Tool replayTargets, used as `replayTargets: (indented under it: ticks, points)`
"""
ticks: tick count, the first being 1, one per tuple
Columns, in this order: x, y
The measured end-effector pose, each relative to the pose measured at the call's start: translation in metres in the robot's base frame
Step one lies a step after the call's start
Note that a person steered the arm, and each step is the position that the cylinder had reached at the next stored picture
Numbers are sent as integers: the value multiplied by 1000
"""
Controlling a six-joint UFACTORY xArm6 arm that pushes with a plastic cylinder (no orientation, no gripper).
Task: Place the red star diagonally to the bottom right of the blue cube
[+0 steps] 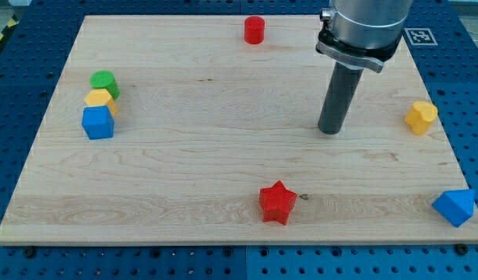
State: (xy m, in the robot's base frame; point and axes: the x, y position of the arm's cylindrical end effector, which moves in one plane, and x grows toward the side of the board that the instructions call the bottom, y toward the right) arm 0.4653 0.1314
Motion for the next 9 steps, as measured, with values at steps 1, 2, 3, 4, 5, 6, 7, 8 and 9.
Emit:
replayTargets:
  ticks: [1, 2, 3, 4, 5, 6, 7, 8, 9]
  points:
    - [1, 5]
    - [1, 7]
    - [1, 8]
    - [1, 8]
    - [1, 11]
    - [1, 13]
    - [15, 17]
    - [43, 18]
    - [70, 17]
